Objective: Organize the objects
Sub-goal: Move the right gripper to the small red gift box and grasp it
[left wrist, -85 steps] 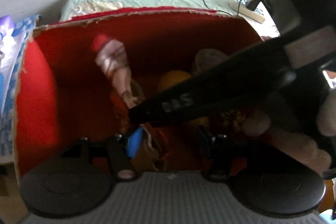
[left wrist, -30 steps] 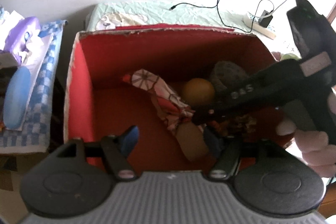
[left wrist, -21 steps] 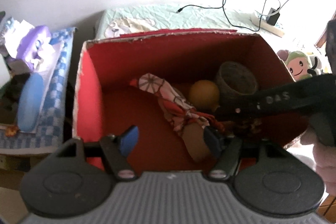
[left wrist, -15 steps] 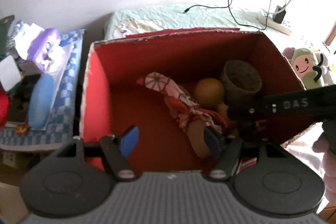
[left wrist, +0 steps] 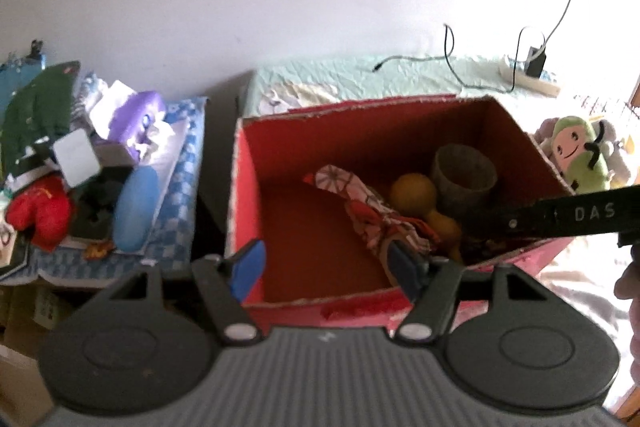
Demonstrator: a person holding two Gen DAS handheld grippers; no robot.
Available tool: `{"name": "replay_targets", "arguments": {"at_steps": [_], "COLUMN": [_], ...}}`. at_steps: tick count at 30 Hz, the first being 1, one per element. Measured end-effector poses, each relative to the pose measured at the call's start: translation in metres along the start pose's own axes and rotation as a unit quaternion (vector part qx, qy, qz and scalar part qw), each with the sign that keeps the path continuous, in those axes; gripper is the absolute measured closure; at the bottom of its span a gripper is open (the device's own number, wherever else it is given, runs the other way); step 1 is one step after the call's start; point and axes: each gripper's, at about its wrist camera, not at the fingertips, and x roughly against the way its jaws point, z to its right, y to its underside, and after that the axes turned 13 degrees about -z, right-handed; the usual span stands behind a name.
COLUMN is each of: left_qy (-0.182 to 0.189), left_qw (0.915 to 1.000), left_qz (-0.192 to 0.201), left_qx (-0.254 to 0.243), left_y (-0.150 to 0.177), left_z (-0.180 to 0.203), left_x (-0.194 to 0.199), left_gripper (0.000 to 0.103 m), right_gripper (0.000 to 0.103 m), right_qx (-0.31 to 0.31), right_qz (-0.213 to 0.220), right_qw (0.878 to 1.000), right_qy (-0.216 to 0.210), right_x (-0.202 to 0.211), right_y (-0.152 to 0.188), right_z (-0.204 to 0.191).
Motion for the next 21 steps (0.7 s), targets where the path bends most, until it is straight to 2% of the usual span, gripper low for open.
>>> {"name": "replay_targets", "arguments": {"at_steps": [7,8,11,13,16,19,21], "left_qy": [0.012,0.018,0.034,0.041,0.057,0.1,0.122], "left_qw": [0.9996,0.9995,0.9988,0.9984,0.9977,0.9933,0.9895], "left_qz": [0.021,0.022,0.029,0.029,0.003,-0.038,-0.062], "left_qx": [0.014,0.014,0.019,0.027,0.037,0.045,0.046], "left_y": [0.032,0.037,0.054,0.064,0.075,0.09,0.098], "left_z": [-0.019,-0.022,-0.03,-0.036,-0.041,-0.041,-0.037], "left_x": [0.033,0.037,0.045,0.047,0.037,0.019,0.006], "left_gripper": [0.032,0.032,0.032,0.03,0.03,0.03,0.026], "right_gripper": [0.065,0.065,0.065,0.065,0.065,0.063,0.061], "right_qx": [0.03,0.036,0.047,0.07,0.093,0.099,0.089], "right_qz": [0.005,0.003,-0.012,-0.024,-0.055,-0.09,-0.117], "right_qw": [0.999,0.999,0.994,0.99,0.985,0.983,0.983], "right_qy": [-0.021,-0.032,-0.098,-0.123,-0.132,-0.122,-0.111], "right_x": [0.011,0.012,0.016,0.017,0.006,-0.012,-0.027], "right_y": [0.015,0.017,0.023,0.028,0.034,0.04,0.043], "right_z": [-0.011,-0.013,-0.017,-0.024,-0.033,-0.035,-0.031]}}
